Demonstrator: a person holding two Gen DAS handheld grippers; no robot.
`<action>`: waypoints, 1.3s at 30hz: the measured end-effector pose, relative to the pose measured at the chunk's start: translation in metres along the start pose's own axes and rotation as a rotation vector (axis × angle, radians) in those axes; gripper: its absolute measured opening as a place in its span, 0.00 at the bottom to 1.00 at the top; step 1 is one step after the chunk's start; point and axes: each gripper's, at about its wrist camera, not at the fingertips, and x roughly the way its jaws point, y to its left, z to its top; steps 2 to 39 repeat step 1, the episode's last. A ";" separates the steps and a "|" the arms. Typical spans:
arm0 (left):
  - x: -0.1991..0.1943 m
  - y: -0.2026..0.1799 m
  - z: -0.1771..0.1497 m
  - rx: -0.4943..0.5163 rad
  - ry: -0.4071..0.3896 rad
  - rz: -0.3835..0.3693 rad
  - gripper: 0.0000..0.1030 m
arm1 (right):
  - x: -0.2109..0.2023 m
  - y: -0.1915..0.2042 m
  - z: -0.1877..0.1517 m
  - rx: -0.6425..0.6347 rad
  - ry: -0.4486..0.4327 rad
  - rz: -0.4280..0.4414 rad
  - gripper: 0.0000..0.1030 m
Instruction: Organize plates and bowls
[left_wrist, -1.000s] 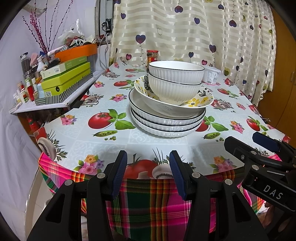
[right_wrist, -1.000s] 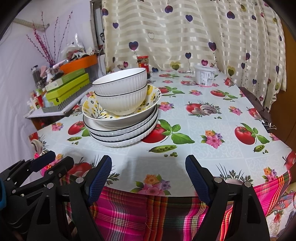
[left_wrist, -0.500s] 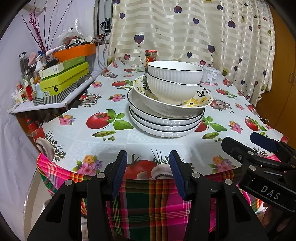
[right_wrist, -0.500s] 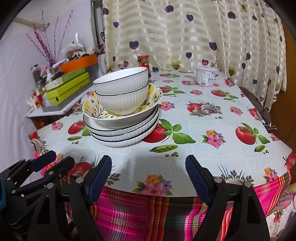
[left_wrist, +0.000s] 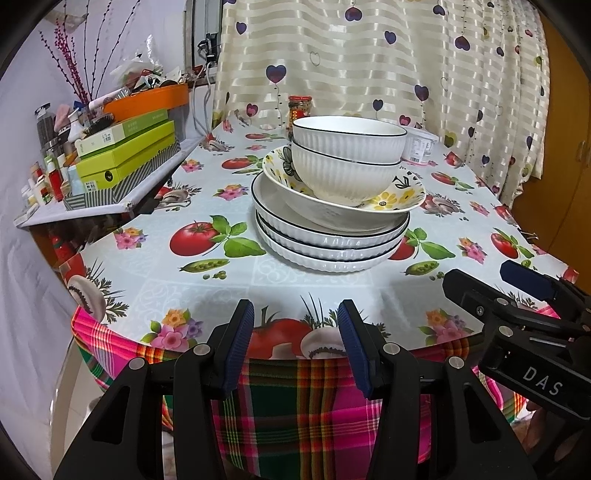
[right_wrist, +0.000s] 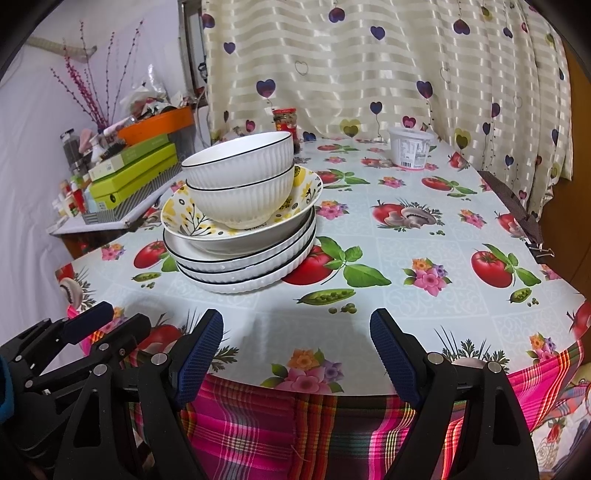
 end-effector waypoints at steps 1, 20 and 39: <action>0.001 0.000 0.000 0.000 0.001 0.000 0.47 | 0.000 0.000 0.001 0.000 0.000 0.000 0.80; 0.001 0.000 0.000 0.000 0.001 0.000 0.47 | 0.000 0.000 0.001 0.000 0.000 0.000 0.80; 0.001 0.000 0.000 0.000 0.001 0.000 0.47 | 0.000 0.000 0.001 0.000 0.000 0.000 0.80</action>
